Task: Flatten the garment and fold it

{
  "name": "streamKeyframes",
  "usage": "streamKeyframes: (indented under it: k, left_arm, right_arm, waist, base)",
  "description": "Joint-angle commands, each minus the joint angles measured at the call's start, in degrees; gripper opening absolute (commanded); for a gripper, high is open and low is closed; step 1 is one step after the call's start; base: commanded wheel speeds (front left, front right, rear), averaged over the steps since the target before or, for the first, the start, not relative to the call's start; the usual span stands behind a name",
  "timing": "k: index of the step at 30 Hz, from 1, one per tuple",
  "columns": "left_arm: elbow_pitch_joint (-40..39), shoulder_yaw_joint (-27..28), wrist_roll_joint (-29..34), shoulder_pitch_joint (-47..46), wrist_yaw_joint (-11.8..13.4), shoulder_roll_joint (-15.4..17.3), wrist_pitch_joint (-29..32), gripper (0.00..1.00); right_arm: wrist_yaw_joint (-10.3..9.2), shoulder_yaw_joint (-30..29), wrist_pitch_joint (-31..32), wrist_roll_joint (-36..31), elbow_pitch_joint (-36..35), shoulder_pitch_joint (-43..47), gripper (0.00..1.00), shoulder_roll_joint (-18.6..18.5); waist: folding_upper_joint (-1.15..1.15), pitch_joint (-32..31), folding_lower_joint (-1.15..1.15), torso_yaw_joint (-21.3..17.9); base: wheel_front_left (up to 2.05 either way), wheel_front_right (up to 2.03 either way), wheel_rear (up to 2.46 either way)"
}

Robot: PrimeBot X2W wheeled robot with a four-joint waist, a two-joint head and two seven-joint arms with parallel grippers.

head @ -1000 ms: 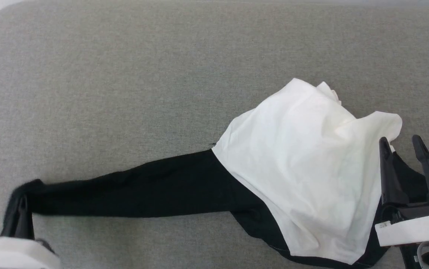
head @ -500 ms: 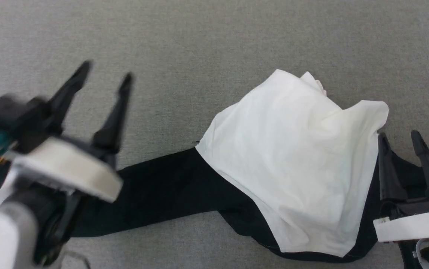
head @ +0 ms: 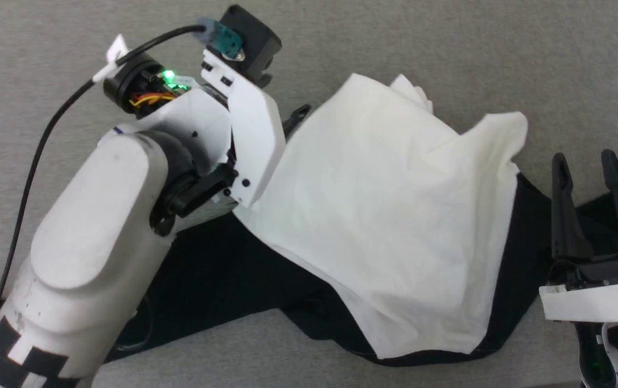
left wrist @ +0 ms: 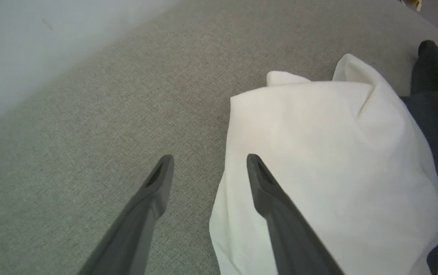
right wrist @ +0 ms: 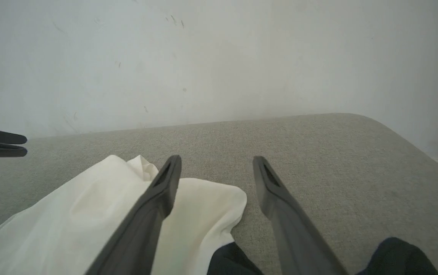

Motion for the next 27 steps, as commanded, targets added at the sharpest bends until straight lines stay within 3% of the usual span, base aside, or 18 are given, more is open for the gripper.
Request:
streamKeyframes:
  k: [1,13,14,15,16,17,27]
  left_arm:
    - [2.4,-1.0,-0.5,-1.4,-0.4,0.9,1.8,1.0]
    - [10.5,-1.1,-6.6,1.3,-0.2,3.2,7.5,1.0]
    - [10.7,-1.3,-6.3,1.6,-0.1,3.6,7.5,0.76]
    - [10.9,-1.4,-5.8,1.7,-0.1,4.0,7.2,0.4]
    - [11.0,-1.6,-5.1,1.7,-0.1,4.4,6.5,0.11]
    - [11.2,-1.6,-4.5,1.7,-0.2,4.7,5.6,0.0]
    - [8.3,2.6,-3.9,-3.5,0.4,2.8,-5.5,0.0]
  right_arm:
    - [-0.05,0.3,-0.7,0.5,0.4,-1.3,1.0,0.0]
    - [-0.05,0.5,-2.7,1.5,3.2,-2.3,1.0,0.1]
    - [-0.05,0.6,-2.7,1.5,3.3,-2.4,1.0,0.1]
    - [-0.05,0.6,-2.8,1.6,3.3,-2.5,1.0,0.1]
    - [-0.05,0.6,-2.8,1.6,3.3,-2.7,1.0,0.1]
    - [-0.05,0.6,-2.9,1.6,3.3,-2.8,1.0,0.2]
    - [-0.05,-0.5,-2.4,0.8,2.9,-3.0,1.0,-0.1]
  waist:
    - [0.0,3.4,-0.01,-4.0]
    - [0.0,5.5,-0.01,-8.8]
    - [0.0,5.6,-0.01,-9.0]
    - [0.0,5.7,-0.01,-9.0]
    - [0.0,5.9,-0.01,-9.0]
    - [0.0,6.0,-0.01,-9.0]
    - [0.0,3.9,-0.01,-6.2]
  base:
    - [0.0,0.0,0.0]
    - [0.0,0.0,0.0]
    - [0.0,0.0,0.0]
    - [0.0,0.0,0.0]
    - [0.0,0.0,0.0]
    - [0.0,0.0,0.0]
    - [0.0,0.0,0.0]
